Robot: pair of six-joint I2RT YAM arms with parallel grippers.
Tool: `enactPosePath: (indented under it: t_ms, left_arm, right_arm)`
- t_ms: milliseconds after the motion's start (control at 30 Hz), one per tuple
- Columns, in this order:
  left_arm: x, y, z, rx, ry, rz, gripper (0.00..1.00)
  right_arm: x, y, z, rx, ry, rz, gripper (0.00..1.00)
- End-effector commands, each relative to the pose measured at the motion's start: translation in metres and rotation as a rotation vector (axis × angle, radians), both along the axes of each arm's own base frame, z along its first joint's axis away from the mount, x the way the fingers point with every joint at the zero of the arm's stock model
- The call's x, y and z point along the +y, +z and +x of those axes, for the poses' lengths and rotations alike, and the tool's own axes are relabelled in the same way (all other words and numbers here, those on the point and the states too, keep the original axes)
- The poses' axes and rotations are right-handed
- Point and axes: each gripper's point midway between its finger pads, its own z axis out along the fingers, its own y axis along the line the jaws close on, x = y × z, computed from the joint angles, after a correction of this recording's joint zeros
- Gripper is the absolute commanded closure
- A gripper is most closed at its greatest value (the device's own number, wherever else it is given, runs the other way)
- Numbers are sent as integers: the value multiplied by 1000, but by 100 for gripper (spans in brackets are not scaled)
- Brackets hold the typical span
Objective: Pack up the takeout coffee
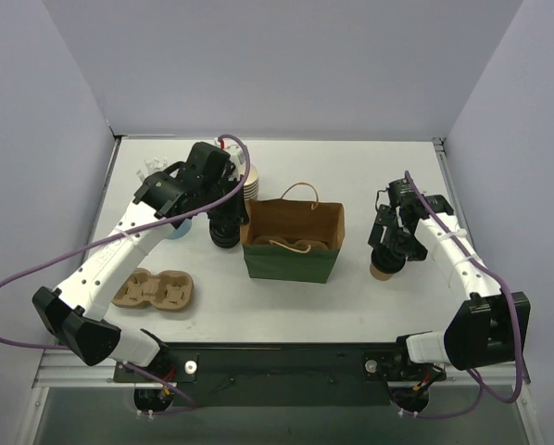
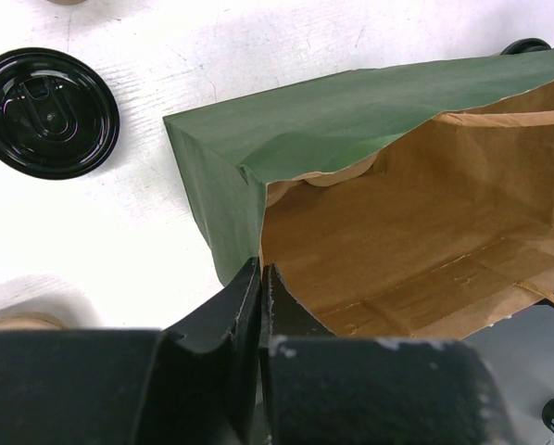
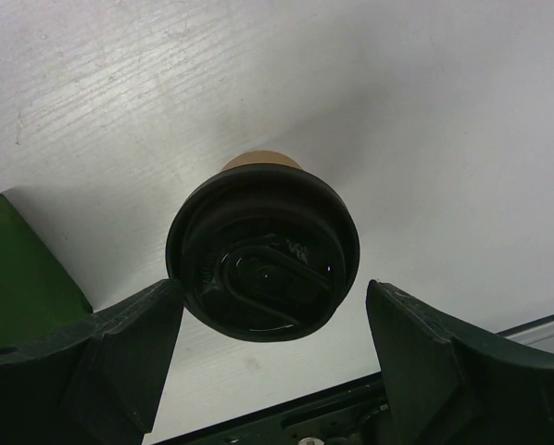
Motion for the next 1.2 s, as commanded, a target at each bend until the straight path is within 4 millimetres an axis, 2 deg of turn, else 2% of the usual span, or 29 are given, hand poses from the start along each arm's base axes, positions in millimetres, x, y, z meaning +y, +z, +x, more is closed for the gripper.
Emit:
enactPosePath:
  t_ms: [0,433,700,800,1167]
  left_arm:
    - [-8,24,8,-75,-29,-60,89]
    - [-6,22,9,-75,-26,-50,89]
    - [-5,24,11,-77,-18,-54,89]
    - [-4,23,11,-76,-14,-53,89]
    - [-7,28,17,-84,-11,-63,88]
  right_arm:
    - [-2,-10,-2,25,4,11,20]
    - [3,-26,-4,36,20,43,23]
    - [3,-15,-5,0,21,46,19]
    - [2,-12,-9,2,25,41,14]
    - [-1,-16,-18,31,48,16,18]
